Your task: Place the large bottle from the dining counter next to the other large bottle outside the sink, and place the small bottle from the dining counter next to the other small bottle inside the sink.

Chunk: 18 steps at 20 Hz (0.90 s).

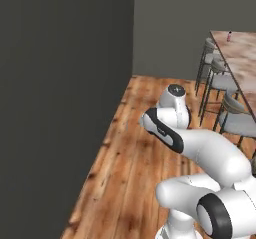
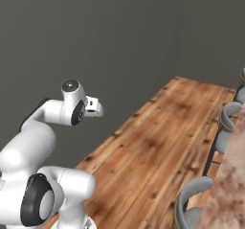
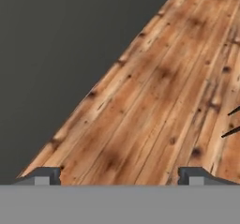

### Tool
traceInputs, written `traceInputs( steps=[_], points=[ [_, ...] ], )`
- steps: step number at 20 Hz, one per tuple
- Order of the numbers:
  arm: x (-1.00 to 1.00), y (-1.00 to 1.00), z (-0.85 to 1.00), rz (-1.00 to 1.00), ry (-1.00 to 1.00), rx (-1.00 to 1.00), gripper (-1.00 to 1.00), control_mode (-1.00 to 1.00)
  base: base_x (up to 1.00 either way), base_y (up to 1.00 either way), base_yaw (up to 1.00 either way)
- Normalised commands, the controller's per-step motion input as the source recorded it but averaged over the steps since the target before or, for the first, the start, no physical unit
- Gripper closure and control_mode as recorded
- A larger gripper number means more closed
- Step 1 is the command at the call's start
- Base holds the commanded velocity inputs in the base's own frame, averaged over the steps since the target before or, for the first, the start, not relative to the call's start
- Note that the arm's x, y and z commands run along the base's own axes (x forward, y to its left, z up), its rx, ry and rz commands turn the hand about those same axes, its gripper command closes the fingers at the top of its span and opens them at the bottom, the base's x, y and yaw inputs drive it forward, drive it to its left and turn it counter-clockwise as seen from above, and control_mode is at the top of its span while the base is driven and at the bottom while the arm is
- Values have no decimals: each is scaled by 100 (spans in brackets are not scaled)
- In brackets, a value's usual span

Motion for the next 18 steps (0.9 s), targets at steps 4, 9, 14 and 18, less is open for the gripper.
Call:
traceInputs(
  steps=[4, 9, 14, 18],
  points=[
    [0, 0, 0, 0, 0, 0, -100, 100, 100, 1, -44],
    [0, 0, 0, 0, 0, 0, -100, 100, 100, 14, -43],
    [0, 0, 0, 0, 0, 0, -100, 100, 100, 54, -38],
    [0, 0, 0, 0, 0, 0, -100, 100, 100, 53, -37]
  ],
)
